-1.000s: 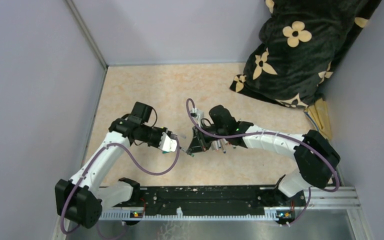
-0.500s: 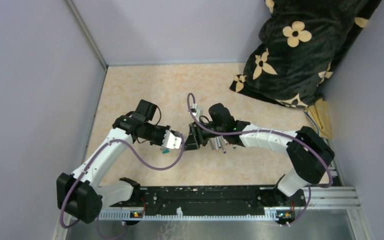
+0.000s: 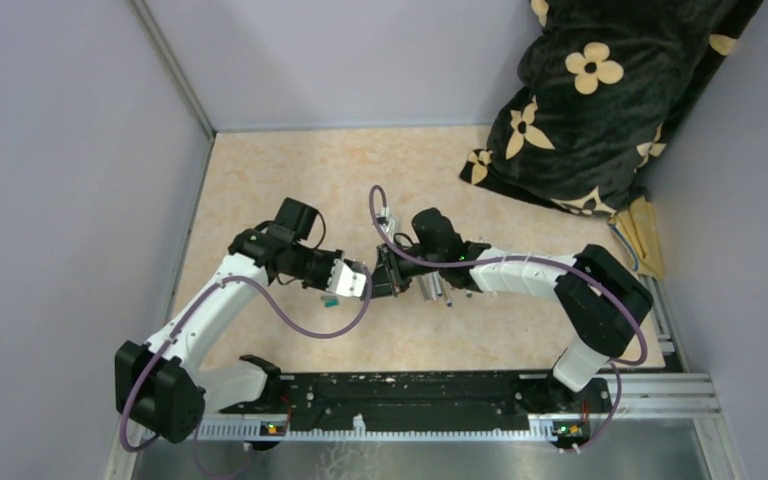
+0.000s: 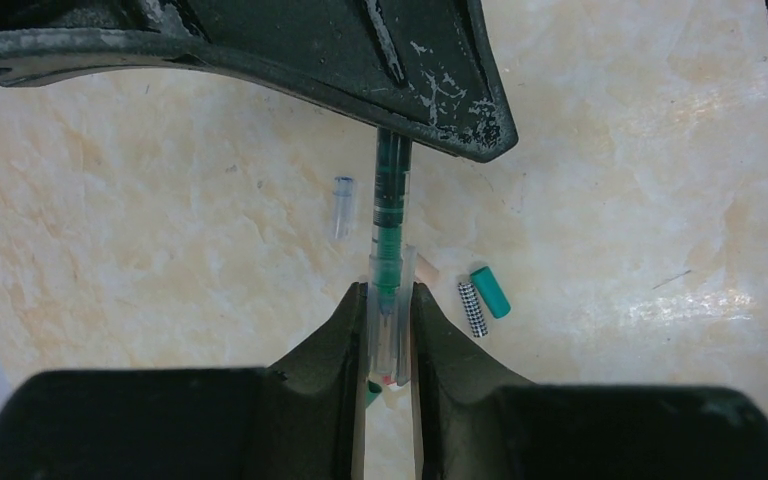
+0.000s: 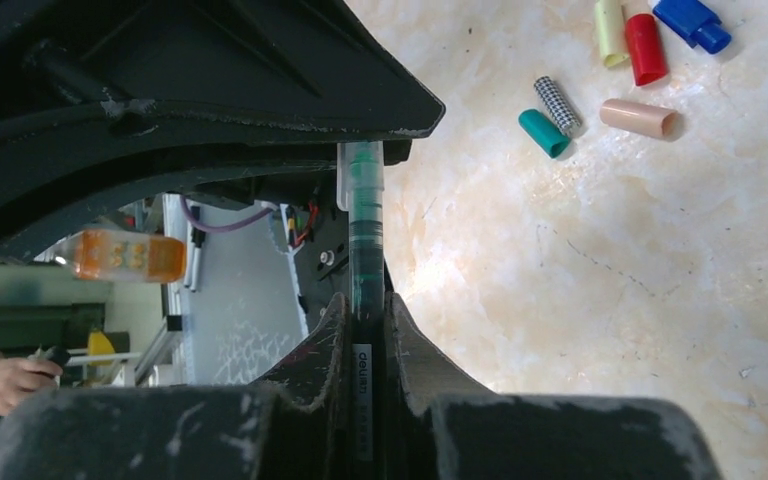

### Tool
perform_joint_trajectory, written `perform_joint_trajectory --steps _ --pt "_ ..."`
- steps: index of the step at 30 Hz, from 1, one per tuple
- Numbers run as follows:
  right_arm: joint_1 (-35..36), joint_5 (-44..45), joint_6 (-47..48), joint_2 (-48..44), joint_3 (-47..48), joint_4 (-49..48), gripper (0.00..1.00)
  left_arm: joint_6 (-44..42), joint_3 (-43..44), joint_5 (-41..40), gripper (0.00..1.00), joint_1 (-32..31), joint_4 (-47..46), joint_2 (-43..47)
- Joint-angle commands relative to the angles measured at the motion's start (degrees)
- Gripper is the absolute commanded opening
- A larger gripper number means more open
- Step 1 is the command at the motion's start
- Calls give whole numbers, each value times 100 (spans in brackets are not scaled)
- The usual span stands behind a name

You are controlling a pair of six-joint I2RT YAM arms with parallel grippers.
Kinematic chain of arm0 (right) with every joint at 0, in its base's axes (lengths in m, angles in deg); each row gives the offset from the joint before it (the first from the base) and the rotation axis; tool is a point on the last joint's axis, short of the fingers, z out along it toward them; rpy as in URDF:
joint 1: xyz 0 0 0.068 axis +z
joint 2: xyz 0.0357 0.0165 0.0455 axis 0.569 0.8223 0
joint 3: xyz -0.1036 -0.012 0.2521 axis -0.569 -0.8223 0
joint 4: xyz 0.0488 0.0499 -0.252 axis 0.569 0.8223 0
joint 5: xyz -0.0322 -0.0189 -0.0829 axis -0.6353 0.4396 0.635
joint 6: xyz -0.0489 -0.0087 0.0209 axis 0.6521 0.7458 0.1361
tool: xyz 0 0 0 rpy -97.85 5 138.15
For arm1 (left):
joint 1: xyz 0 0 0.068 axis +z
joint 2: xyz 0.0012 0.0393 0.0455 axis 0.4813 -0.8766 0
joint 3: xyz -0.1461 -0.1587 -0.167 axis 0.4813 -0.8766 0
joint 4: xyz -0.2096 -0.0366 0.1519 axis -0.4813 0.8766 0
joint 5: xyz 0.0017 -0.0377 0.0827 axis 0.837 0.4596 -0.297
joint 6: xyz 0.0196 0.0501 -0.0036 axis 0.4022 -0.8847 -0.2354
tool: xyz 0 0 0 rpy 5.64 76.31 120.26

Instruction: Open the pen caps

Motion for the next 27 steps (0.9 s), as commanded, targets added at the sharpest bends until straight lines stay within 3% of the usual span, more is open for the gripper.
perform_joint_trajectory --steps 1,6,10,16,20,24,27 --pt "32 455 329 -360 159 405 0 -98 -27 -545 0 -43 -211 -173" --pt "-6 1095 550 -869 -190 899 0 -5 -3 -1364 0 -7 -505 -397" --pt "-23 1351 670 -1283 -484 1175 0 -74 76 -1542 0 192 -565 -656" --pt "-137 1592 824 -1868 -986 1488 0 -201 363 -1378 0 834 -524 -1018" --pt "-138 2001 990 -2163 -1114 1805 0 -69 483 -936 0 915 -414 -1151" --pt "-136 3390 1090 -2412 -1157 2094 0 487 392 -195 0 867 -549 -1332" --pt "-136 4462 1048 -2659 -1323 1983 0 779 287 -7 6 758 -707 -1623"
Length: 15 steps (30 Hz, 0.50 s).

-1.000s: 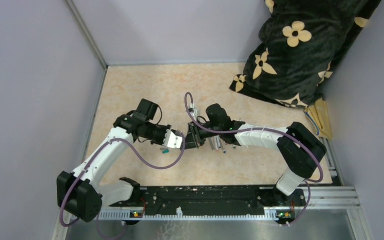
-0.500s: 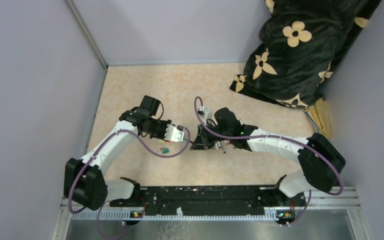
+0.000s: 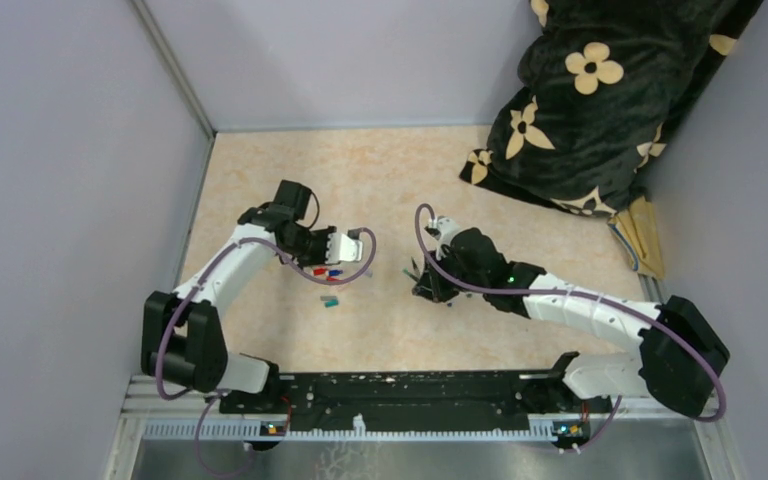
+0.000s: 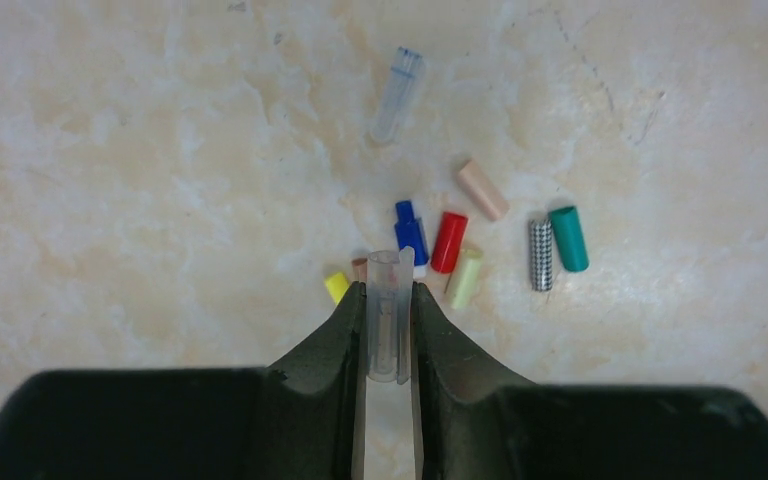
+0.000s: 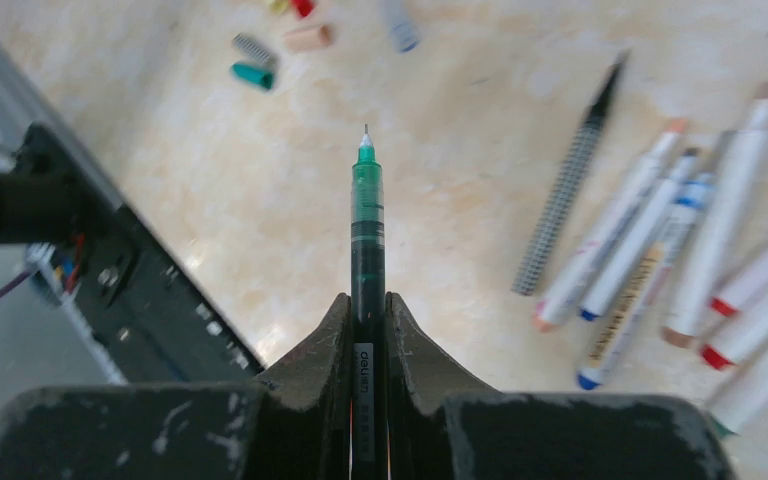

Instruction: Open the pen caps

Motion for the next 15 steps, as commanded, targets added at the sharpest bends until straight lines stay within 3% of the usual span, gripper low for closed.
perform_joint_trajectory --steps 1,7,15 --pt "-44 1957 98 -464 -171 -51 0 656 -87 656 8 -143 -267 -465" --pt "-44 2858 22 -89 -263 -428 0 1076 -270 807 17 -199 -810 -845" --pt "-46 3258 12 634 -247 -1202 4 1349 -423 712 31 -262 -1294 -1200"
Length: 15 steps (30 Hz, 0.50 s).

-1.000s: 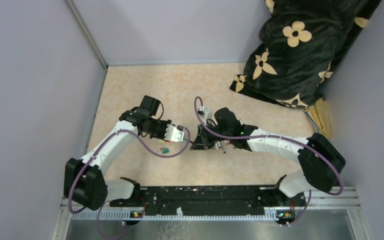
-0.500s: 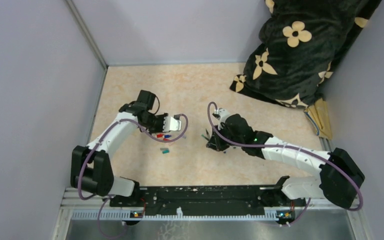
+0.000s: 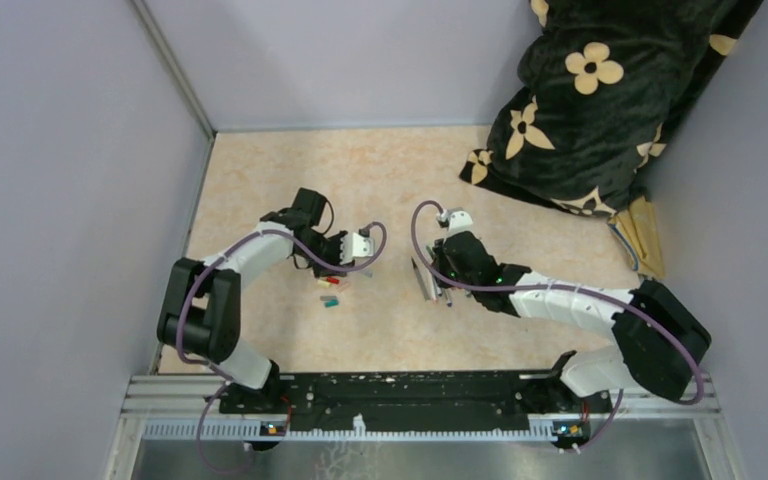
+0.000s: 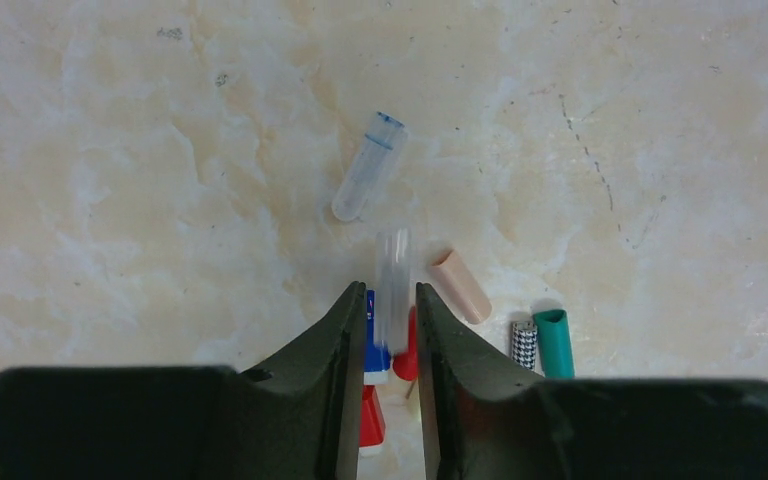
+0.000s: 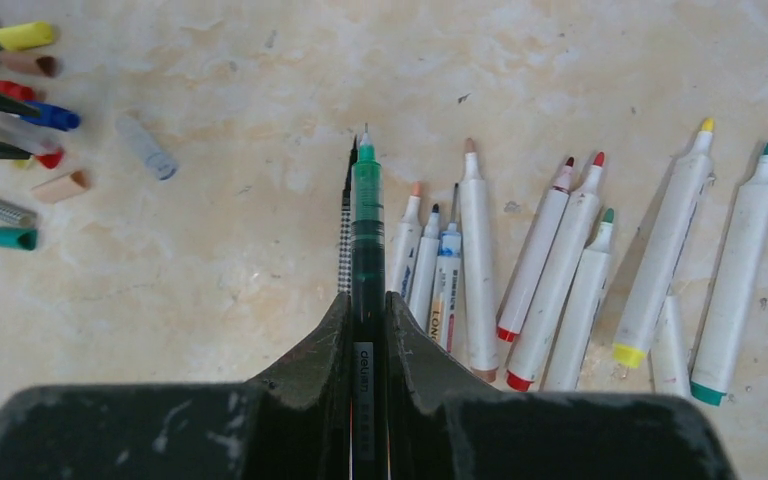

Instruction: Open the pen caps

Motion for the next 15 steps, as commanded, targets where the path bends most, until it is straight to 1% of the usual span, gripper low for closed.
perform_joint_trajectory --steps 1,2,6,11,15 --pt "-29 415 7 353 5 -645 4 238 -105 186 31 -37 -350 -237" --pt "-31 409 4 439 14 -698 4 230 -135 185 32 -36 -371 -248" --pt "-29 420 -52 728 56 -823 6 211 -196 128 42 -54 -406 -288" --pt "-31 344 -102 987 105 -890 7 262 -90 45 44 -54 -293 -240" --pt "-31 332 -129 1115 123 -917 12 433 189 202 50 -50 -30 -88"
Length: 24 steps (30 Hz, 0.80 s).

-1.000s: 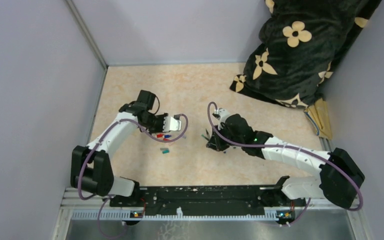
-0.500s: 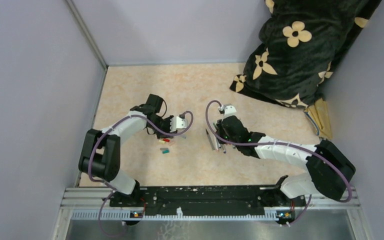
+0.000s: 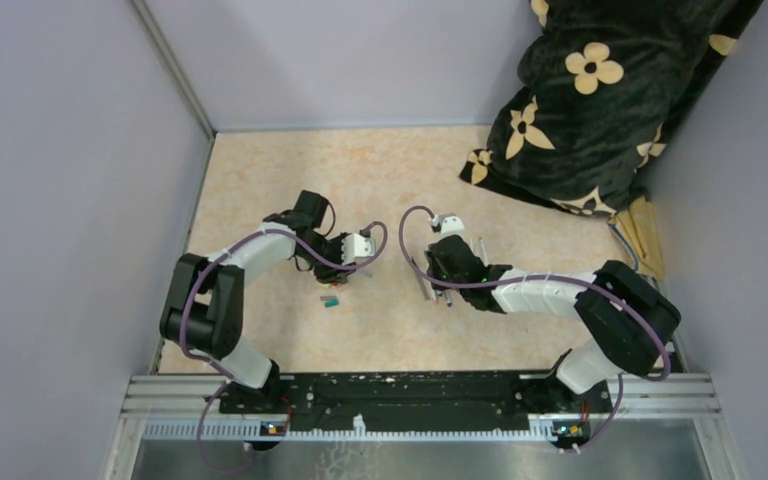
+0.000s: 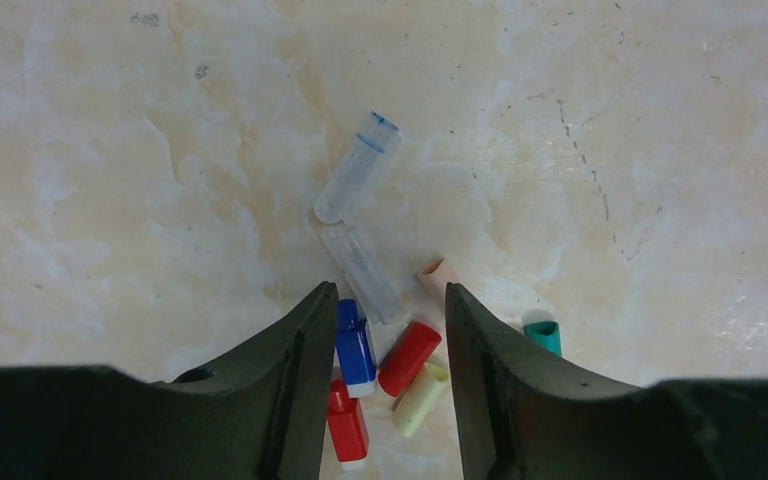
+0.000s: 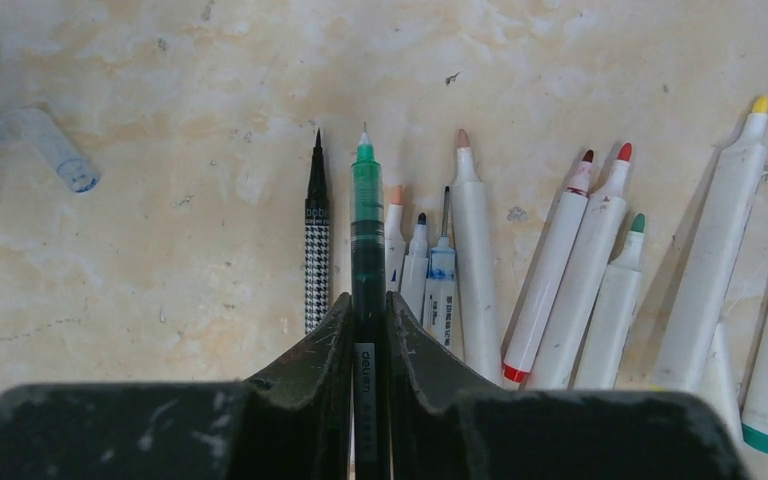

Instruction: Open the pen caps

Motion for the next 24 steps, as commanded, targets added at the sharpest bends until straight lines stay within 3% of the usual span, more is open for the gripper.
perform_joint_trajectory --steps 1,7,8,9,16,21,23,24 --pt "-24 77 -83 144 129 -277 15 224 383 257 53 -21 322 175" --pt "-24 54 -111 194 88 -251 30 470 951 470 71 1 742 588" --pt "-24 57 -113 164 81 -251 31 503 1023 495 89 14 809 644" --pt "-27 60 -110 133 77 -239 31 568 1091 512 98 30 833 700" --pt "-26 108 -101 -342 123 -23 31 1253 1415 568 99 255 815 981" --pt "-37 154 -42 -978 261 335 32 1852 1616 893 99 842 775 1104" --pt "-113 250 -77 -1306 252 528 41 1979 1621 1038 99 1134 739 1176" --pt "-199 315 -117 -1494 215 627 53 2051 1570 1062 99 1280 638 1233"
